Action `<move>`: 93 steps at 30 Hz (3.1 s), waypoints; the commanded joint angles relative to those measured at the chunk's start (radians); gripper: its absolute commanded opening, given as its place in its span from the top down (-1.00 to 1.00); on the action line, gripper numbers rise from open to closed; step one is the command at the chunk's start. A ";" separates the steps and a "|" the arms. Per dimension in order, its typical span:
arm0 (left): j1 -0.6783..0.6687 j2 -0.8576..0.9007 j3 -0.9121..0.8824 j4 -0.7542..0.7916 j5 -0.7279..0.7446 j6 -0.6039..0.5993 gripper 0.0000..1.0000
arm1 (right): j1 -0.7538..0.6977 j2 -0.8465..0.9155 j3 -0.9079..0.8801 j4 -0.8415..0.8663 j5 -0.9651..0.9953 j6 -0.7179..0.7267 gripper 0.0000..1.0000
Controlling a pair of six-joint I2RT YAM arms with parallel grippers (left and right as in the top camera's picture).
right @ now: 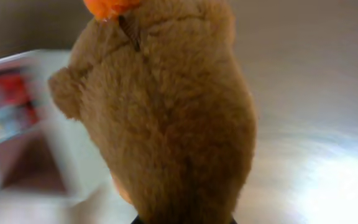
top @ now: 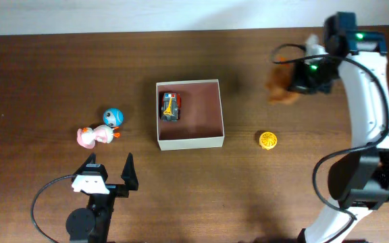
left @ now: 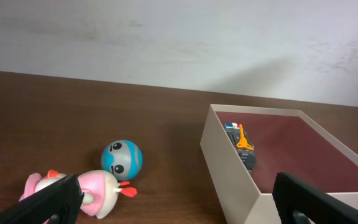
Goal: Pack container
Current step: 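Carry the bear with the right gripper over the box, then lower the bear into the box beside the truck and push it down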
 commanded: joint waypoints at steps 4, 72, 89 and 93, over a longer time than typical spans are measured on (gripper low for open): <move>-0.004 -0.006 -0.007 0.002 -0.005 0.016 -0.99 | 0.215 -0.037 0.027 0.056 -0.212 -0.080 0.92; -0.004 -0.006 -0.007 0.002 -0.005 0.016 -0.99 | 0.685 0.183 0.064 0.028 0.256 0.186 0.84; -0.004 -0.006 -0.007 0.002 -0.005 0.016 -0.99 | 0.683 0.189 -0.175 0.236 0.426 0.186 0.85; -0.004 -0.006 -0.007 0.002 -0.005 0.016 -0.99 | 0.683 0.190 -0.189 0.264 0.507 0.186 0.85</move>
